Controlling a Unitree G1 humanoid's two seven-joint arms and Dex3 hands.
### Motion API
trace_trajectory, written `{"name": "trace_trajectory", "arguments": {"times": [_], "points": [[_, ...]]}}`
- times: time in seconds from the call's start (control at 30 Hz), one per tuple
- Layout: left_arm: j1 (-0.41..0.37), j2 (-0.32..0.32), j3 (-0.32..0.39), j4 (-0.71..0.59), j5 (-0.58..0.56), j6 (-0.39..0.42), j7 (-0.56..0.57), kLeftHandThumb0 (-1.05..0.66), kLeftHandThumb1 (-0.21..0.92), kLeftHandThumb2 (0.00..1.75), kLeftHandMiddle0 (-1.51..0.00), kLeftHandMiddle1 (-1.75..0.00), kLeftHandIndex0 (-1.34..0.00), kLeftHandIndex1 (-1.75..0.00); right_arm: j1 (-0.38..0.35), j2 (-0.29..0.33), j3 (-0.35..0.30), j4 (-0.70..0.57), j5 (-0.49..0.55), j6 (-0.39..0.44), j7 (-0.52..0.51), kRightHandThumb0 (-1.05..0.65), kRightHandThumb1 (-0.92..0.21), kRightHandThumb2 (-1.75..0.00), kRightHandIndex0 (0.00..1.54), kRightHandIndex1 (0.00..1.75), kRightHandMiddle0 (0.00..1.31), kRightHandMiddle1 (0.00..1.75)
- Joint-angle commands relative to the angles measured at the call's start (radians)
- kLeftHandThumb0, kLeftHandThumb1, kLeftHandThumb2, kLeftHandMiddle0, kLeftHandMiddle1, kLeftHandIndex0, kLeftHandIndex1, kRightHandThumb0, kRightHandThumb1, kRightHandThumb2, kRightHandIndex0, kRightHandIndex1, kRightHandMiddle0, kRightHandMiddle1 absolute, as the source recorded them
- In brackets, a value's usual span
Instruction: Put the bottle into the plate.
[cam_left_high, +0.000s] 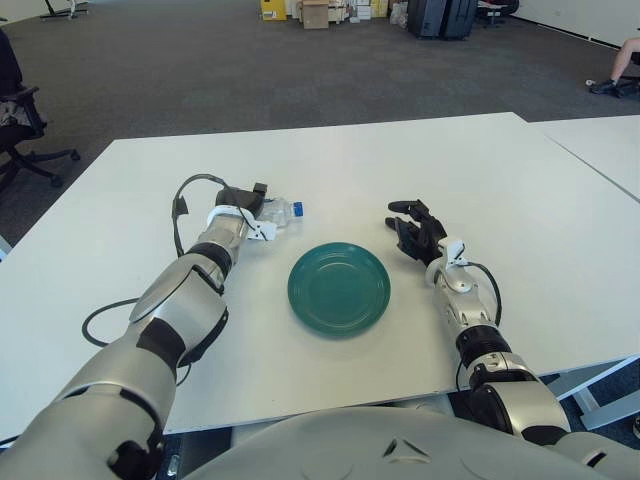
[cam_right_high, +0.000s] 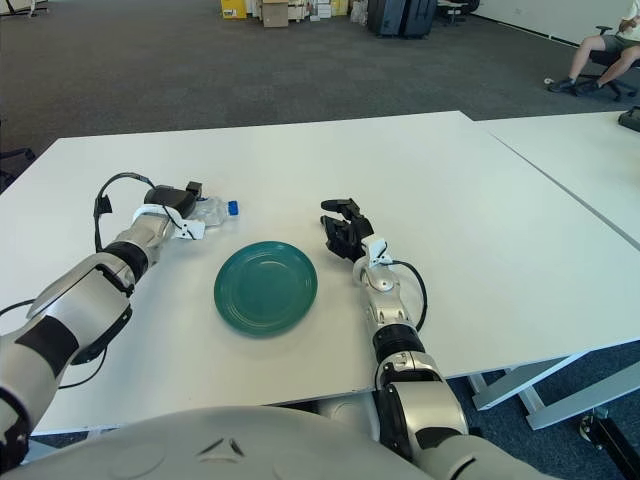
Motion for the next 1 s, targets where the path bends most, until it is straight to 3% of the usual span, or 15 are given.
{"name": "trace_trajectory", "arguments": {"times": [0.0, 0.17, 0.4, 0.5, 0.6, 0.67, 0.8, 0.87, 0.97], "points": [[0.043, -0.009, 0.011, 0.015, -0.008, -0.019, 0.056, -0.45, 0.55, 0.8, -0.61, -1.71, -0.6, -1.47, 0.007, 0.003, -0.006, 0.002, 0.015, 0.023, 0.0, -0.45, -0.72, -0.84, 0.39, 0.4, 0.24, 1.17], [0.077, -0.021, 0.032, 0.022, -0.025, -0.036, 0.119, -0.43, 0.5, 0.88, -0.78, -1.74, -0.65, -1.47, 0.017, 0.008, -0.009, -0.026, 0.018, 0.05, -0.008, -0.44, -0.7, -0.85, 0.41, 0.42, 0.25, 1.18], [0.083, -0.026, 0.05, 0.025, -0.04, -0.035, 0.116, -0.42, 0.49, 0.91, -0.89, -1.75, -0.65, -1.48, 0.034, 0.019, -0.009, -0.07, 0.024, 0.078, -0.02, -0.43, -0.69, -0.87, 0.41, 0.43, 0.27, 1.18], [0.084, -0.025, 0.056, 0.023, -0.046, -0.035, 0.115, -0.46, 0.37, 1.18, -0.92, -1.75, -0.62, -1.66, 0.039, 0.021, -0.007, -0.083, 0.025, 0.082, -0.022, -0.43, -0.68, -0.87, 0.41, 0.44, 0.28, 1.18], [0.085, -0.025, 0.063, 0.022, -0.051, -0.038, 0.116, -0.47, 0.33, 1.27, -0.91, -1.75, -0.62, -1.72, 0.043, 0.021, -0.003, -0.092, 0.021, 0.083, -0.024, -0.43, -0.68, -0.88, 0.41, 0.44, 0.28, 1.18], [0.086, -0.024, 0.068, 0.021, -0.054, -0.04, 0.116, -0.19, 0.19, 1.38, -0.9, -1.53, -0.61, -1.73, 0.045, 0.021, 0.0, -0.096, 0.019, 0.083, -0.024, -0.43, -0.68, -0.88, 0.41, 0.45, 0.28, 1.18], [0.089, -0.023, 0.078, 0.019, -0.061, -0.047, 0.118, -0.05, 0.1, 1.43, -0.94, -1.32, -0.65, -1.74, 0.043, 0.018, 0.001, -0.088, 0.023, 0.072, -0.012, -0.44, -0.69, -0.87, 0.41, 0.46, 0.28, 1.18], [0.089, -0.023, 0.081, 0.019, -0.063, -0.049, 0.118, -0.02, 0.15, 1.45, -0.74, -1.56, -0.62, -1.75, 0.043, 0.016, 0.002, -0.087, 0.025, 0.071, -0.008, -0.44, -0.69, -0.87, 0.41, 0.46, 0.28, 1.18], [0.09, -0.023, 0.084, 0.018, -0.064, -0.054, 0.118, -0.01, 0.18, 1.45, -0.64, -1.67, -0.6, -1.75, 0.041, 0.014, 0.002, -0.084, 0.025, 0.065, -0.001, -0.44, -0.69, -0.87, 0.41, 0.47, 0.29, 1.19]]}}
